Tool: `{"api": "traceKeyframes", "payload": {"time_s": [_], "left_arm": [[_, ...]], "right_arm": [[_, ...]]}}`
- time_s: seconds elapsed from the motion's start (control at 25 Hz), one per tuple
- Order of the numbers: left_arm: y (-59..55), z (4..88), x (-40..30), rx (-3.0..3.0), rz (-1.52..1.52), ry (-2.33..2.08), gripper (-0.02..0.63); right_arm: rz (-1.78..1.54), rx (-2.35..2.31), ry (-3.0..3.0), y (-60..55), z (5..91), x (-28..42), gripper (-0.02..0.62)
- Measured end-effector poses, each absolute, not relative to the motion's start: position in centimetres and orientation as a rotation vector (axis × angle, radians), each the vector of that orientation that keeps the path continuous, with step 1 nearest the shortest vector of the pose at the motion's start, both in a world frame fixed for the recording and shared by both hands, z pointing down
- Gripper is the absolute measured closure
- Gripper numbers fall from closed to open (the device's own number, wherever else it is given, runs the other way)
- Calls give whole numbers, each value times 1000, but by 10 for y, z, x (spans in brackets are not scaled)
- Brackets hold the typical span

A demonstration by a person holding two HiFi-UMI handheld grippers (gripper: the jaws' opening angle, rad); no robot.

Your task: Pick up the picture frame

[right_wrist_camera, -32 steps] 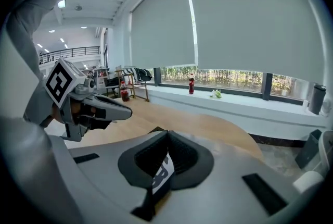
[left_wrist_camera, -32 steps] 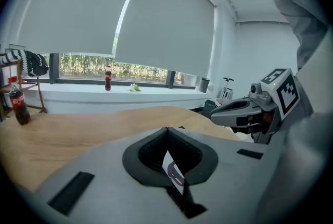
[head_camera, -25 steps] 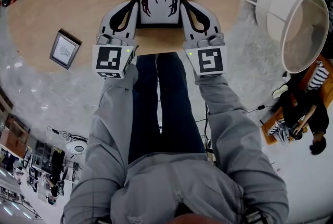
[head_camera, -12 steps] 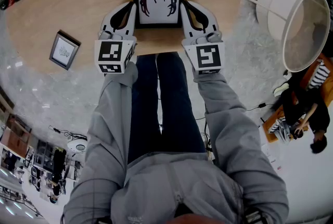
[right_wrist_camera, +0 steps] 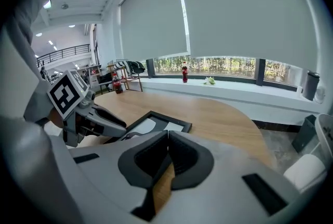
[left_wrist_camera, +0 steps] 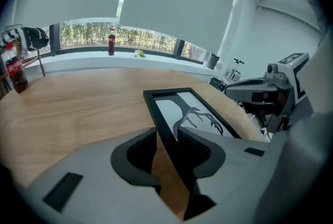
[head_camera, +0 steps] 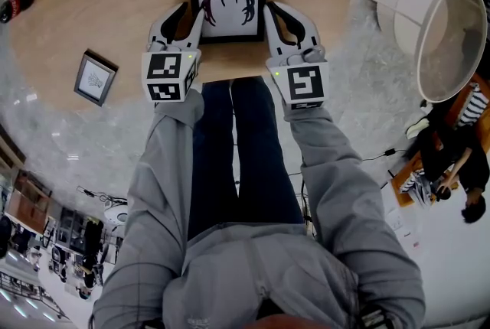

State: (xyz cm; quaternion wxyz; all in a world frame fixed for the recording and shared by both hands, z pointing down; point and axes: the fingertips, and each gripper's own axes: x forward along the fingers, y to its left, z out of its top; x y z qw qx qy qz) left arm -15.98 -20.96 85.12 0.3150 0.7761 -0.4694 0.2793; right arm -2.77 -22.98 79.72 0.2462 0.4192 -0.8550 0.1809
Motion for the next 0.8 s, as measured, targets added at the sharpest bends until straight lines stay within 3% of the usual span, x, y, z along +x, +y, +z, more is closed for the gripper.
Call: {"api": "traceKeyframes", "payload": {"time_s": [0.56,0.8], "left_arm": [[-206,856,-136,2021,800,-1179,477],[-175,850,-47,2061,835,-1124,478]], "right_arm": [[539,1242,-2269,-213,798,12,563],[572,1311,-2221,-172,797,101,563]]}}
